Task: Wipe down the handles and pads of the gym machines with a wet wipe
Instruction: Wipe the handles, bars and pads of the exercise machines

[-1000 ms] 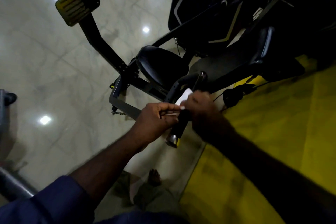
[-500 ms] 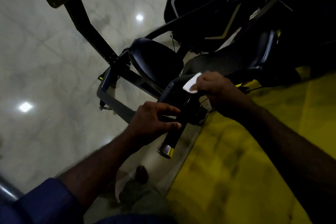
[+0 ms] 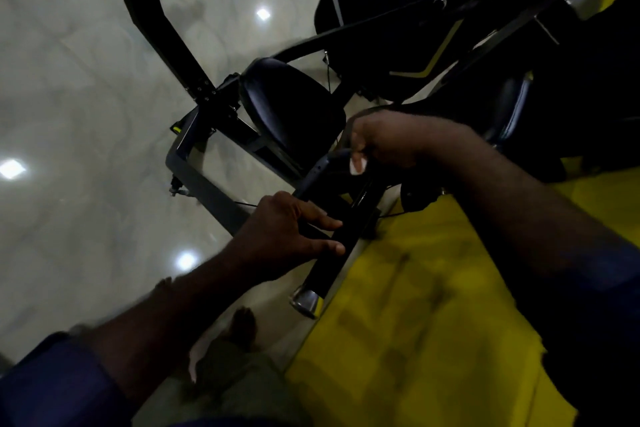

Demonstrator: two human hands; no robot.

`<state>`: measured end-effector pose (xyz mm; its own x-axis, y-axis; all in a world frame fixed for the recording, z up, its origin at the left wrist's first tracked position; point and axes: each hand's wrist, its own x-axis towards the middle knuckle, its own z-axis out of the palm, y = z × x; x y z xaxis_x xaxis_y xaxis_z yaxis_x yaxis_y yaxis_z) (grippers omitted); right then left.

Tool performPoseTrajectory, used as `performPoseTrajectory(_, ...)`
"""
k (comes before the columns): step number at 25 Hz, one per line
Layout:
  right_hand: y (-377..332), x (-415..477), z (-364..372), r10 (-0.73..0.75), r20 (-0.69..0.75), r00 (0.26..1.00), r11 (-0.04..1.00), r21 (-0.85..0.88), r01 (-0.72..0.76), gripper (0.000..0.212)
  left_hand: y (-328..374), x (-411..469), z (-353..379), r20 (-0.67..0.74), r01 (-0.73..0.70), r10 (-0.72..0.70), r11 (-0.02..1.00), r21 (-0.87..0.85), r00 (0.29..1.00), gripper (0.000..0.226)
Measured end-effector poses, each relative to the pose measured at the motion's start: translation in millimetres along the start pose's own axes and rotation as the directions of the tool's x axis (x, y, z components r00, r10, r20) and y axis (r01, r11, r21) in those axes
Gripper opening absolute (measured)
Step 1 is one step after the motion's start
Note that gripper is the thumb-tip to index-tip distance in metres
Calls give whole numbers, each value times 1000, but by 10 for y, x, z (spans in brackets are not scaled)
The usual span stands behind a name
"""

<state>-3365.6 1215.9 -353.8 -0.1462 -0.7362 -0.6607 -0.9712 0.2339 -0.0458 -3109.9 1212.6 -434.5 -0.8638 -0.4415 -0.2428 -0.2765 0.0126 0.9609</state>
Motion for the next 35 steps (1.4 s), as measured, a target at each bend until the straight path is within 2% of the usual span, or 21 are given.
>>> performPoseTrajectory(3, 37, -295, -120, -8, 45, 999, 997, -82, 12, 9, 69, -10, -26, -10, -8, 9, 1000, 24, 1000, 38)
performPoseTrajectory(5, -7, -122, -124, 10, 19, 1000, 996, -93, -8, 13, 77, 1, -36, 8, -1, 2, 1000, -3, 1000, 36)
performPoseTrajectory(9, -198, 588, 44, -6, 171, 985, 995, -101, 24, 26, -19, 10, -21, 11, -13, 14, 998, -68, 1000, 36)
performPoseTrajectory(11, -204, 656, 37, 5, 166, 986, 990, -137, 18, 26, -53, 16, -10, 9, -14, 15, 997, -70, 1000, 36)
performPoseTrajectory(15, 25, 139, -200, 64, 163, 985, 991, -127, -43, 29, 7, 22, -27, 20, 3, -2, 997, -76, 1000, 32)
performPoseTrajectory(17, 73, -6, -223, 46, 133, 990, 991, -134, -28, 30, 25, 36, -31, 22, 21, -20, 997, -79, 1000, 30)
performPoseTrajectory(19, 3, 166, -102, 13, 47, 999, 997, -82, -9, 23, 11, 54, -21, 24, 13, -11, 995, -95, 1000, 31)
performPoseTrajectory(21, -125, 505, 61, -26, 76, 997, 999, -39, 29, 16, -20, 53, -9, 26, 14, -11, 994, -113, 1000, 34)
performPoseTrajectory(24, -87, 694, 200, -85, 108, 990, 996, 39, 81, 26, -64, 35, 11, 14, 5, -3, 993, -122, 1000, 36)
performPoseTrajectory(27, 101, 246, -41, -18, 49, 999, 999, 44, 16, 30, -30, 33, 19, -2, 30, -31, 988, -153, 1000, 36)
performPoseTrajectory(31, 216, -297, -178, -27, -10, 1000, 983, 183, 28, 24, 46, 15, 14, 1, 22, -22, 997, -72, 1000, 37)
performPoseTrajectory(33, 110, -80, -74, -13, -19, 1000, 993, 114, 15, 30, 11, 23, 33, -11, 39, -40, 994, -102, 999, 36)
performPoseTrajectory(35, -25, 202, -21, 27, 49, 998, 1000, 0, -27, 27, -29, 22, 49, -12, 45, -47, 990, -131, 999, 37)
